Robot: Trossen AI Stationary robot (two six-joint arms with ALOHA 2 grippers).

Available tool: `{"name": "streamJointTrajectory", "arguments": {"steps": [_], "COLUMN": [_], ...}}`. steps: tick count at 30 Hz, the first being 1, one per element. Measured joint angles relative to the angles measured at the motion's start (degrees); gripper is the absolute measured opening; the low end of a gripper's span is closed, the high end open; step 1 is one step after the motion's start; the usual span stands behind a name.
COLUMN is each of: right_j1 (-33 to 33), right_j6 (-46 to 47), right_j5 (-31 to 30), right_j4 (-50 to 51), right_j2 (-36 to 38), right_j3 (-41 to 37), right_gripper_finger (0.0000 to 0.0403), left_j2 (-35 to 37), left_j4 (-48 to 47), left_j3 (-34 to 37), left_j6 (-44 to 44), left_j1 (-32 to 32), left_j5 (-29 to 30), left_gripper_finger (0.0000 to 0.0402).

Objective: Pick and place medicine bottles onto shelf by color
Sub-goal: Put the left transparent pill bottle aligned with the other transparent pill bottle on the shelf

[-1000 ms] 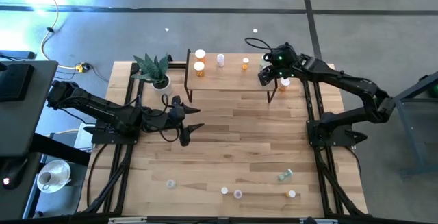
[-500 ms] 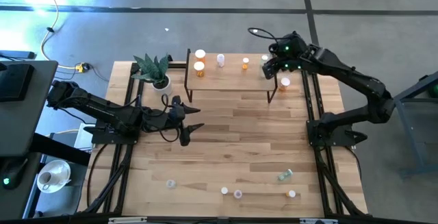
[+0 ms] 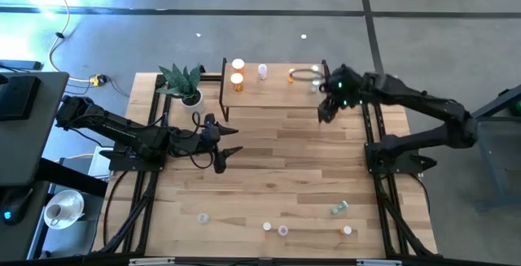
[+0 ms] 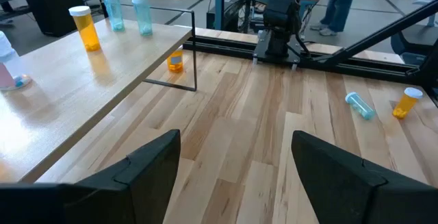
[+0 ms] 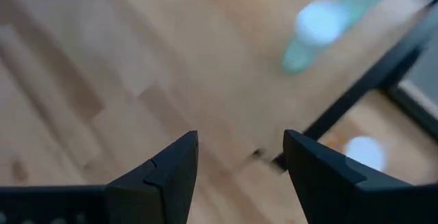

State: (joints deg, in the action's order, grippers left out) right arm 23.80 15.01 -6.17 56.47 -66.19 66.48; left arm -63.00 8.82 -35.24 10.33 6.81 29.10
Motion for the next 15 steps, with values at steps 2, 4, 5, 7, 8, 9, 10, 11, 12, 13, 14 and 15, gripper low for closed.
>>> {"name": "streamJointTrajectory", "arguments": {"steps": [2,4,5,7,8,9,10,11,12,13,14,15], "right_j1": [-3.1,-6.5,-8.2,-11.6,-13.3,-15.0,-16.6,-18.3,-19.8,-21.3,-22.7,-23.9], "right_j6": [1.8,3.4,4.5,6.5,7.4,8.2,8.8,9.5,10.1,10.6,11.0,11.4], "right_j5": [0.0,0.0,0.0,0.0,0.0,-0.1,-0.5,-1.1,-2.1,-3.2,-4.2,-5.2], "right_j4": [-2.0,-4.6,-6.1,-8.8,-10.6,-12.6,-14.7,-16.9,-19.2,-21.5,-23.6,-25.7], "right_j2": [1.7,3.2,3.9,5.1,5.6,6.0,6.4,6.7,6.7,6.7,6.7,6.7], "right_j3": [-3.0,-5.7,-7.0,-9.7,-11.0,-12.4,-13.9,-15.3,-16.8,-18.1,-19.4,-20.6], "right_gripper_finger": [0.0206,0.0206,0.0206,0.0206,0.0206,0.0206,0.0206,0.0206,0.0206,0.0206,0.0206,0.0206], "left_j2": [0.0,0.0,0.0,0.0,0.0,0.0,0.0,0.0,0.0,0.0,0.0,0.0], "left_j4": [0.0,0.0,0.0,-0.6,-1.2,-1.8,-2.5,-3.2,-4.2,-5.2,-6.3,-7.3], "left_j3": [0.0,0.0,0.0,0.0,0.0,0.0,0.0,0.0,0.0,0.0,0.0,0.0], "left_j6": [0.0,0.0,0.0,0.0,0.0,0.1,0.6,1.4,2.4,3.4,4.5,5.6], "left_j1": [0.0,0.0,0.0,0.0,0.1,0.2,0.6,1.0,1.7,2.4,3.2,4.2], "left_j5": [-0.5,-2.2,-3.4,-5.9,-7.3,-8.3,-8.8,-9.0,-9.0,-9.0,-9.0,-9.0], "left_gripper_finger": [0.0268,0.0268,0.0268,0.0268,0.0268,0.0268,0.0268,0.0268,0.0268,0.0268,0.0268,0.0268]}}
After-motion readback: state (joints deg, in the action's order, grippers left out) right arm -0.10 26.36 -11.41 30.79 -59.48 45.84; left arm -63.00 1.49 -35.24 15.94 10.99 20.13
